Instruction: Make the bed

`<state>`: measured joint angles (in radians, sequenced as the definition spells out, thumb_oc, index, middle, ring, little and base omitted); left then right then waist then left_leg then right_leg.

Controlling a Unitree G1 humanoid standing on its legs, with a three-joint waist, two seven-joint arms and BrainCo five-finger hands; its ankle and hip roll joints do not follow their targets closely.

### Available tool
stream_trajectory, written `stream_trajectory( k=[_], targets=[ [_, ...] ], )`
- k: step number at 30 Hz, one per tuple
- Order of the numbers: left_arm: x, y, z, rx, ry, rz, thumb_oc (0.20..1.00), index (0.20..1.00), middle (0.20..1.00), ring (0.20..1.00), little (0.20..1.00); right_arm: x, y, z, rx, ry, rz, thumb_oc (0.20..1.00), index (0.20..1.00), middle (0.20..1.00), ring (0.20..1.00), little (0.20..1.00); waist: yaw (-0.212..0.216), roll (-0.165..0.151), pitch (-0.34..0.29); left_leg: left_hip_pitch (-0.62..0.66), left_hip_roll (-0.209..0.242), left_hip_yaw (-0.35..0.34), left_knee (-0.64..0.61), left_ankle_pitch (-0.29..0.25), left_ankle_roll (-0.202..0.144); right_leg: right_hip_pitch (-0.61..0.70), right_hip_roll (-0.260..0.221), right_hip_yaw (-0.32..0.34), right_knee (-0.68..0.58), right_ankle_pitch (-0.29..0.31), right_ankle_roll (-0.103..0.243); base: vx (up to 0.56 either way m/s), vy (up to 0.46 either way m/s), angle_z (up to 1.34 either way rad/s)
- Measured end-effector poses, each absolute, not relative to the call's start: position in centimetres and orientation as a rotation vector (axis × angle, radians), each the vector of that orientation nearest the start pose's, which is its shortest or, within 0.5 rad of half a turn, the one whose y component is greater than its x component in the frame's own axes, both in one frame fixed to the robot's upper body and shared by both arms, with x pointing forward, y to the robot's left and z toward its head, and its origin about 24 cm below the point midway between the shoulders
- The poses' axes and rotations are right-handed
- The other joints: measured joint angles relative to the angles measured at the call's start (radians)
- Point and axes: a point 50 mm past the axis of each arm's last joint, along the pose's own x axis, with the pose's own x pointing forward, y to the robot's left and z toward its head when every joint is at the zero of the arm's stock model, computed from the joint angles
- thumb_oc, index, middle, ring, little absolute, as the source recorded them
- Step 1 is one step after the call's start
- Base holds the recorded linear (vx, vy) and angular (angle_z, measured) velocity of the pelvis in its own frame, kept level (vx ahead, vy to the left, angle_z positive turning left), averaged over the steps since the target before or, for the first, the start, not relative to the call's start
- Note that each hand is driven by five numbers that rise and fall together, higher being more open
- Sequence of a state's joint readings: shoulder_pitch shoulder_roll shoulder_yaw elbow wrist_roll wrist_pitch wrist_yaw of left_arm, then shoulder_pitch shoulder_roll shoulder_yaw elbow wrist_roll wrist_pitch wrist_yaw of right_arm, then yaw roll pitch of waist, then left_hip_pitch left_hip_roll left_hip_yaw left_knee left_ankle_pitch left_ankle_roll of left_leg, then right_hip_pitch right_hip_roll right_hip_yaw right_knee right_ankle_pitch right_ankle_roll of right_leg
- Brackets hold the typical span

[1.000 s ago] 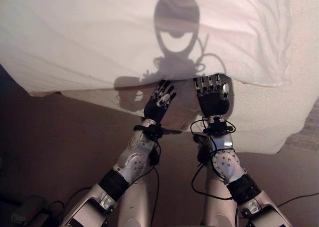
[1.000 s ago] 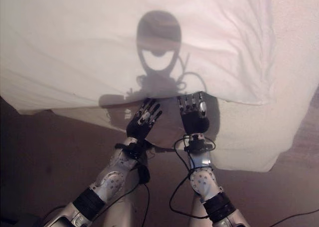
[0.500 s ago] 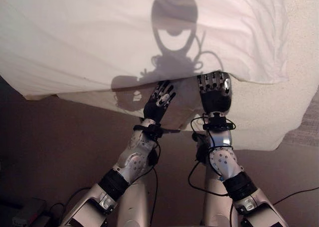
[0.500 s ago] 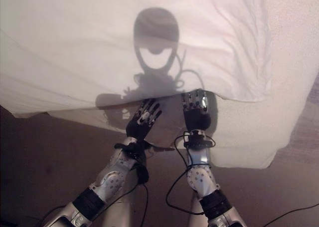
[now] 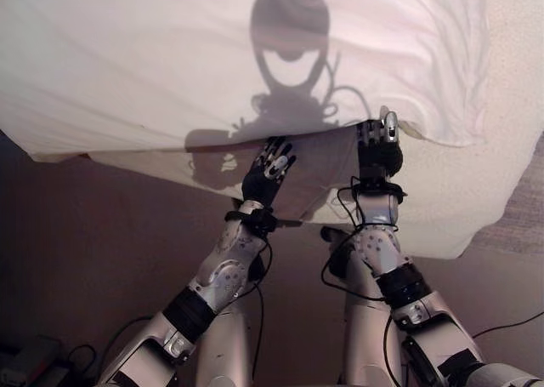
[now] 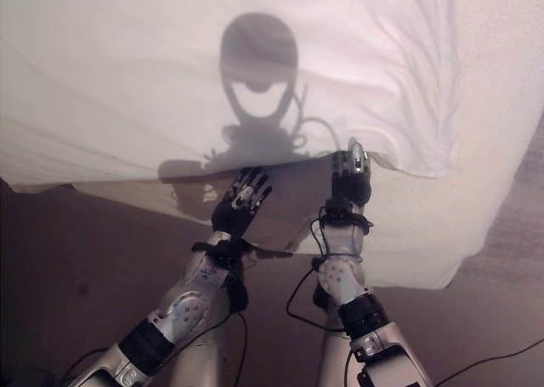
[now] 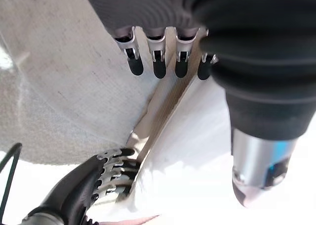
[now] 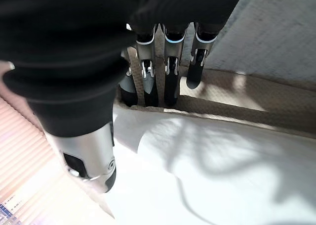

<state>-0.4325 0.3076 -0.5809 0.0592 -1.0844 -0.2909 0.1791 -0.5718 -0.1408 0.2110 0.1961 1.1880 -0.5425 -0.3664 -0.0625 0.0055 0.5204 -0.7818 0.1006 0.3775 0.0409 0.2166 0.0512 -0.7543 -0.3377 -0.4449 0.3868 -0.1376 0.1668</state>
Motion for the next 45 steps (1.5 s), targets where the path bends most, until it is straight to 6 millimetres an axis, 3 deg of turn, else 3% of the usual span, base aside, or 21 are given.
stream_trajectory(
  k=[9, 27, 28, 30, 37, 43, 45],
  targets=[
    [29.1, 6.3, 11.2, -0.689, -0.071, -0.436, 1.0, 1.0, 1.0, 1.0, 1.0, 33.6, -14.4, 17.1, 1.098, -0.434, -0.161, 1.0, 1.0, 1.0, 1.0, 1.0, 0.0, 0.0, 0.0, -0.001, 0.0, 0.001, 0.0, 0.0, 0.0, -0.001, 0.001, -0.001, -0.002, 0.0, 0.0, 0.0, 0.0, 0.0],
    [28.5, 5.2, 10.5, -0.696, -0.024, -0.504, 1.0, 1.0, 1.0, 1.0, 1.0, 35.5, -18.8, 20.2, 0.937, -0.541, -0.256, 1.0, 1.0, 1.0, 1.0, 1.0, -0.002, -0.001, 0.001, -0.018, 0.001, -0.002, 0.0, 0.0, 0.0, -0.011, 0.006, -0.003, -0.01, 0.003, -0.003, 0.0, 0.0, 0.0],
    [28.5, 5.2, 10.5, -0.698, -0.025, -0.506, 1.0, 1.0, 1.0, 1.0, 1.0, 35.6, -18.9, 20.4, 0.934, -0.546, -0.255, 0.831, 0.831, 0.831, 0.831, 0.831, -0.004, -0.001, 0.001, -0.018, 0.002, -0.002, 0.0, 0.0, 0.0, -0.011, 0.006, -0.003, -0.01, 0.003, -0.003, 0.0, 0.0, 0.0],
    [28.5, 5.2, 10.5, -0.7, -0.025, -0.511, 1.0, 1.0, 1.0, 1.0, 1.0, 35.6, -18.8, 20.8, 0.932, -0.556, -0.242, 0.2, 0.2, 0.2, 0.2, 0.2, -0.005, -0.001, 0.001, -0.018, 0.003, -0.001, 0.0, 0.0, 0.0, -0.011, 0.007, -0.003, -0.011, 0.003, -0.003, 0.0, 0.0, 0.0],
    [28.5, 4.7, 10.9, -0.735, -0.026, -0.525, 1.0, 1.0, 1.0, 1.0, 1.0, 35.4, -18.4, 21.0, 0.932, -0.569, -0.206, 0.2, 0.2, 0.2, 0.2, 0.2, -0.007, -0.002, 0.001, -0.018, 0.004, 0.001, 0.0, 0.0, 0.0, -0.015, 0.008, 0.0, -0.009, 0.003, -0.004, 0.0, -0.005, 0.0],
    [28.7, 1.7, 13.9, -0.903, -0.049, -0.611, 1.0, 1.0, 1.0, 1.0, 1.0, 33.5, -15.7, 20.9, 1.008, -0.586, -0.071, 0.2, 0.2, 0.2, 0.2, 0.2, -0.044, -0.044, 0.003, -0.018, 0.01, 0.004, 0.0, 0.0, 0.0, -0.018, 0.014, 0.003, -0.009, 0.003, -0.004, 0.0, -0.012, -0.01],
    [28.7, 0.3, 15.7, -0.972, -0.074, -0.662, 1.0, 1.0, 1.0, 1.0, 1.0, 33.3, -15.3, 20.5, 1.022, -0.577, -0.057, 0.2, 0.2, 0.2, 0.2, 0.2, -0.053, -0.049, 0.002, -0.018, 0.01, 0.004, 0.002, 0.0, 0.0, -0.017, 0.015, 0.003, -0.009, 0.003, -0.004, 0.0, 0.0, 0.0]
  ],
)
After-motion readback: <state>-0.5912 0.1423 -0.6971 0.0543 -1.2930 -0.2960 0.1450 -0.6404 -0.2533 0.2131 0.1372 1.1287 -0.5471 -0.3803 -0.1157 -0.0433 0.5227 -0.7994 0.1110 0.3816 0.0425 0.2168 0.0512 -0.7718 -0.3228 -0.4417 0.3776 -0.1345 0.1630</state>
